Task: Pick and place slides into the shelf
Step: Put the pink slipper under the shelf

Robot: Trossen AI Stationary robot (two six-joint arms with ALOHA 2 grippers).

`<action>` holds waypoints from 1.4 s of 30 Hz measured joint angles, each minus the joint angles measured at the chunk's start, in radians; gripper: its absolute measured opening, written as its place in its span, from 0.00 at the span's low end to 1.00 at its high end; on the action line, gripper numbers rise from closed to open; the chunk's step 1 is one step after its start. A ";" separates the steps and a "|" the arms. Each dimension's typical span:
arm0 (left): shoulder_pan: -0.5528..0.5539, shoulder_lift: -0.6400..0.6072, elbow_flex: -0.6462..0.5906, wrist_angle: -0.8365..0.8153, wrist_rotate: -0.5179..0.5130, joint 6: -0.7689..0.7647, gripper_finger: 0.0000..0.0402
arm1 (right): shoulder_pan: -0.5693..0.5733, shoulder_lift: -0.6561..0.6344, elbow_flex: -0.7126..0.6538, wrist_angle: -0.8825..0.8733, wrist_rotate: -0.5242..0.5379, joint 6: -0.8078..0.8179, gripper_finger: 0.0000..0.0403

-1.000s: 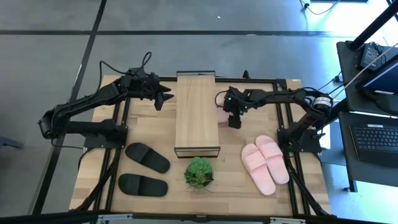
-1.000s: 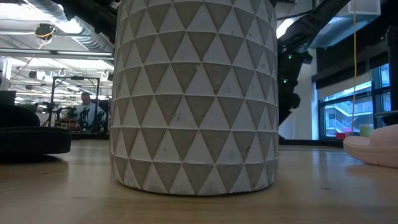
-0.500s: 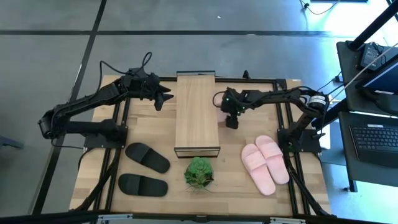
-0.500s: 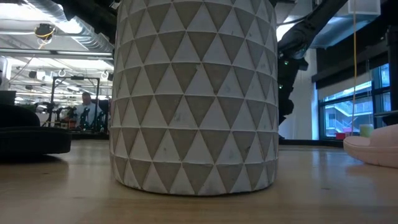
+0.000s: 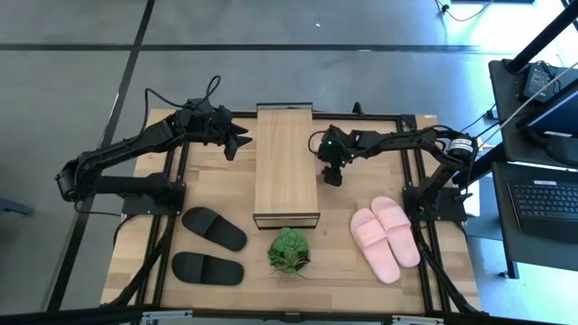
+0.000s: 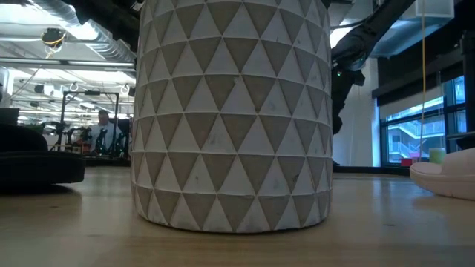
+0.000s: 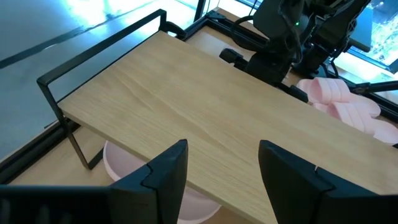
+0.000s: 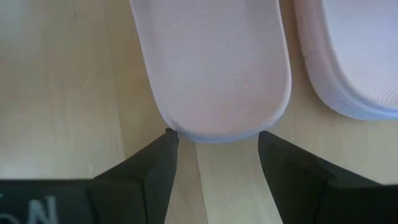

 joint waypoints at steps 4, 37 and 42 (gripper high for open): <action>0.000 0.000 0.000 0.000 0.000 0.000 0.47 | 0.000 0.000 0.000 0.001 0.000 0.000 0.55; 0.000 0.000 0.000 -0.114 -0.003 0.063 0.47 | 0.215 -0.325 0.291 -0.765 -0.025 0.707 0.55; 0.000 0.000 0.000 -0.114 -0.003 0.063 0.47 | 0.307 -0.415 0.291 -0.780 -0.027 0.844 0.55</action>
